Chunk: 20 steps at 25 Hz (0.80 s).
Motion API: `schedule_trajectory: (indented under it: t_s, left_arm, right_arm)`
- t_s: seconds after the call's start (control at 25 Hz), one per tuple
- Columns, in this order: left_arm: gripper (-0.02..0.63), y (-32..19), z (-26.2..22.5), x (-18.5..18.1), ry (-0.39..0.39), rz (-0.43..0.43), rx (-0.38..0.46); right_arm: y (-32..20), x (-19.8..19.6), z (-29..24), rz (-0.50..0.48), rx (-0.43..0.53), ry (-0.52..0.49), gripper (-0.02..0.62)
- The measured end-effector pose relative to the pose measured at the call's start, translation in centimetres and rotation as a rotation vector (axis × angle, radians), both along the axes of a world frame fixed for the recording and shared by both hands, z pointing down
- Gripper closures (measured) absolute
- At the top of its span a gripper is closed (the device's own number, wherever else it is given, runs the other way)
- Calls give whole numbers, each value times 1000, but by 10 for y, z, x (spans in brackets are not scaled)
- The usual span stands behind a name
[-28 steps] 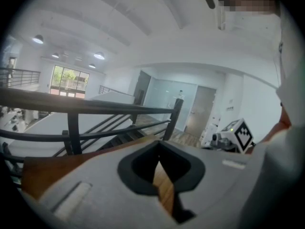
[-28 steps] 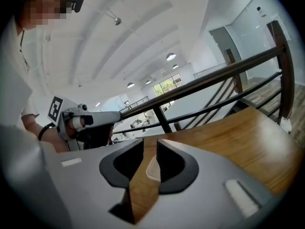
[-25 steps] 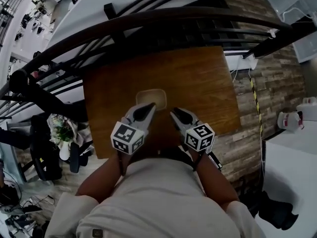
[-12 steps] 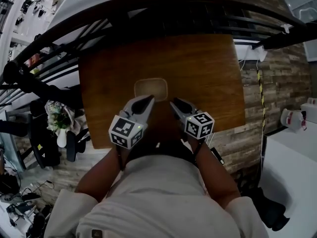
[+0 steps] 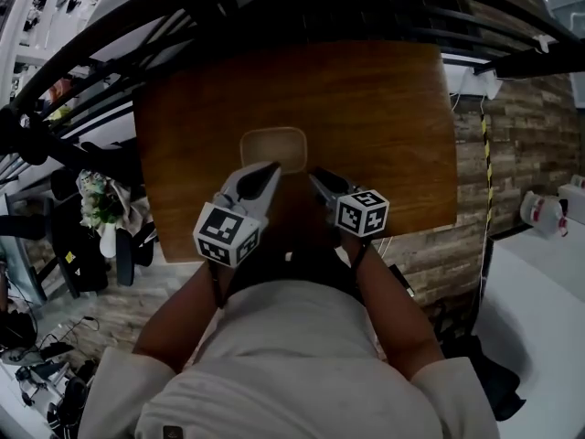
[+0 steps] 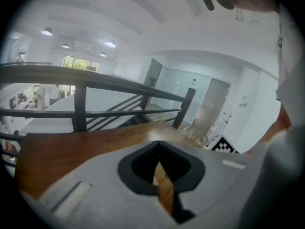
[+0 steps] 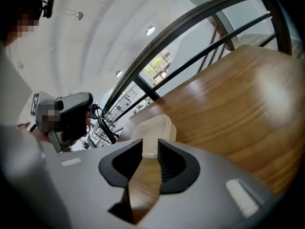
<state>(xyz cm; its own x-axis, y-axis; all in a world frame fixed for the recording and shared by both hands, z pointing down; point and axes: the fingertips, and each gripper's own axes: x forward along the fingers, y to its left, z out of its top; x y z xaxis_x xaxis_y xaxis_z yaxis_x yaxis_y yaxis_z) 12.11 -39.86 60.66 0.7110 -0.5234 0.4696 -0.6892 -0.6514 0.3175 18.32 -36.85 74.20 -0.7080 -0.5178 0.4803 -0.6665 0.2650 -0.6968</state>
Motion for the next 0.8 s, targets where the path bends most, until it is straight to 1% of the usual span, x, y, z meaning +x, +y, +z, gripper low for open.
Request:
schedule_trajectory:
  t_s: [0.44,0.8]
  left_arm:
    - [603,3,25,-4,-23,-14,-35]
    - [603,1,33,-6,-30,-29,-51]
  right_arm:
    - [1,-7,41,-18,-76,-40,489]
    - [1,-12,55,-22,-106,-66,494]
